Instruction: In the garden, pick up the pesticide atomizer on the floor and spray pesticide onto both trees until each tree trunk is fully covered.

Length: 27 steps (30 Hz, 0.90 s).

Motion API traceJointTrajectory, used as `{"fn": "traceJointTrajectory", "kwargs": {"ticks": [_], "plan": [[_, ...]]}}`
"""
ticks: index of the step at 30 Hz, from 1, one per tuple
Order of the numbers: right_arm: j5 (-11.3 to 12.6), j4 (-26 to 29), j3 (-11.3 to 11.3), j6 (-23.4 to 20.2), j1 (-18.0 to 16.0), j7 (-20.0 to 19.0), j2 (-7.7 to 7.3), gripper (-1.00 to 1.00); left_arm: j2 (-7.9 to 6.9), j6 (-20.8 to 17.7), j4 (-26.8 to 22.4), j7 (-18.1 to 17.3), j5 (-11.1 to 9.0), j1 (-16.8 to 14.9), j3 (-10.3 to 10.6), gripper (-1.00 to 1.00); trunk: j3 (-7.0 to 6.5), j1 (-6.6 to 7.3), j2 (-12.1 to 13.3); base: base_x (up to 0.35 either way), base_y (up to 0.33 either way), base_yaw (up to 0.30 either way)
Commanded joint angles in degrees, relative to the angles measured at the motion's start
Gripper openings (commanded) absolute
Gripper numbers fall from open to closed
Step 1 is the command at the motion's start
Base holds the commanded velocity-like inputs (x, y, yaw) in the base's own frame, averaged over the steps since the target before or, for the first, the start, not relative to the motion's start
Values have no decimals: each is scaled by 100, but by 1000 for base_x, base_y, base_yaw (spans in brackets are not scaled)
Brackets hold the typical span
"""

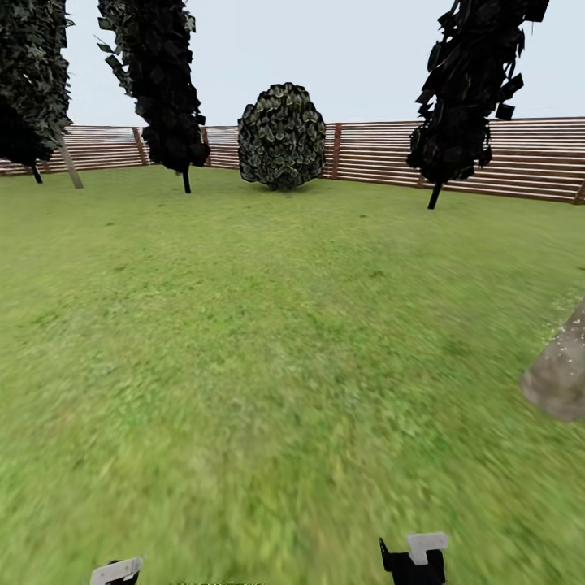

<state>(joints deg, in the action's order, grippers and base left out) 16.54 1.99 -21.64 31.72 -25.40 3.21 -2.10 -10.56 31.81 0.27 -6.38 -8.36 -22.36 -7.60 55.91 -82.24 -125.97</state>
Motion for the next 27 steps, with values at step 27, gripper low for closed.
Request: {"fn": "traceJointTrajectory", "kwargs": {"ticks": [27], "plan": [[25,1,-51,9,0,30,-1,100,3,9,17,-57,-51,-5,-24,-100,5,1,-2,-49,147,278]]}}
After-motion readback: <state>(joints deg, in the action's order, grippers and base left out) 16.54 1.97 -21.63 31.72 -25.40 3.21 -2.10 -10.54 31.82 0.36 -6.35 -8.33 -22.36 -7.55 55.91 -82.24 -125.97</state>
